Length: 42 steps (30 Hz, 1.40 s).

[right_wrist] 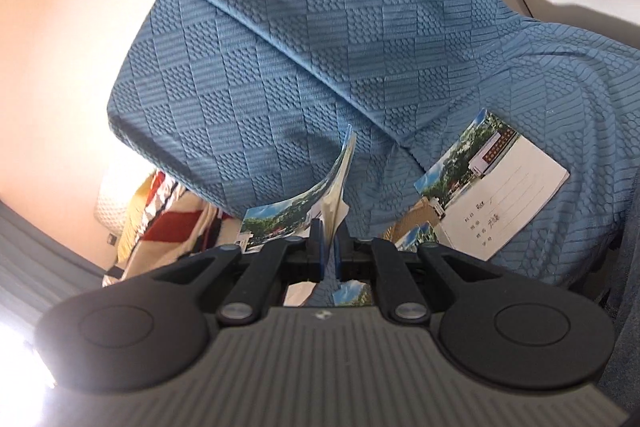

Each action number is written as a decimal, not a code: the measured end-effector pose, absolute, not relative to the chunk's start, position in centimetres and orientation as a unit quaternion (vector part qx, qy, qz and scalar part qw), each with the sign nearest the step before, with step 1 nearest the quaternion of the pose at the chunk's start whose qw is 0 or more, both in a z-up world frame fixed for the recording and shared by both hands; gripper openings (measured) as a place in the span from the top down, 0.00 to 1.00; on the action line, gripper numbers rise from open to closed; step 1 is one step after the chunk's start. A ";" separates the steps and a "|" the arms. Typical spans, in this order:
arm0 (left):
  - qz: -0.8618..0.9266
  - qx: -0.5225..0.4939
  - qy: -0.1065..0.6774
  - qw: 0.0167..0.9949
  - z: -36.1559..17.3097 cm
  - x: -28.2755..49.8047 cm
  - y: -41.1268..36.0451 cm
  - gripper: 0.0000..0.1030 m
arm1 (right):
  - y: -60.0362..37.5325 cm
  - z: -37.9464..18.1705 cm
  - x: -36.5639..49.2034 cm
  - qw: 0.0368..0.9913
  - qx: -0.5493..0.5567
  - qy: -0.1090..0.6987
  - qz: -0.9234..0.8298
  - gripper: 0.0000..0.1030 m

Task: Organize objects
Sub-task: 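Carry both held photo form cards toward the book stack, then lower the photo cards onto the book stack and open both grippers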

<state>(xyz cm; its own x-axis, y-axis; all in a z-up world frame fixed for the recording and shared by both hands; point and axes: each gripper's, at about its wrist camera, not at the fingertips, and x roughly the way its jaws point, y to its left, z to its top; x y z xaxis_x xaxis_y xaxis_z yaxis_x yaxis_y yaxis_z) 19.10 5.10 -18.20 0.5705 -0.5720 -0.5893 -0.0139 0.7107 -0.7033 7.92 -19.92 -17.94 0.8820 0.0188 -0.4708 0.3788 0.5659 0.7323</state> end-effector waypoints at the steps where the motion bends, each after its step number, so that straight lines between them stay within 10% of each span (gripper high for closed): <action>1: -0.167 -0.341 0.432 0.818 -18.9 19.2 5.5 0.97 | -19.5 -18.4 8.2 0.859 0.450 0.222 -0.104 0.93; 36: -0.091 -0.325 0.533 0.776 -32.2 18.6 8.1 0.96 | -15.4 -30.6 9.4 0.828 0.379 0.393 -0.129 0.91; 42: -0.085 -0.314 0.532 0.781 -31.9 18.3 8.3 0.84 | -15.6 -30.9 9.9 0.813 0.385 0.422 -0.112 0.88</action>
<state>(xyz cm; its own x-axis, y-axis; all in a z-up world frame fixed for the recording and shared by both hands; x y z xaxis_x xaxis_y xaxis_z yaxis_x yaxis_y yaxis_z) 18.29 8.32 -31.90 0.4192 -0.4678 -0.7781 -0.2016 0.7877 -0.5821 9.89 -15.62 -30.93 0.6183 0.1433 -0.7728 0.5075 0.6780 0.5317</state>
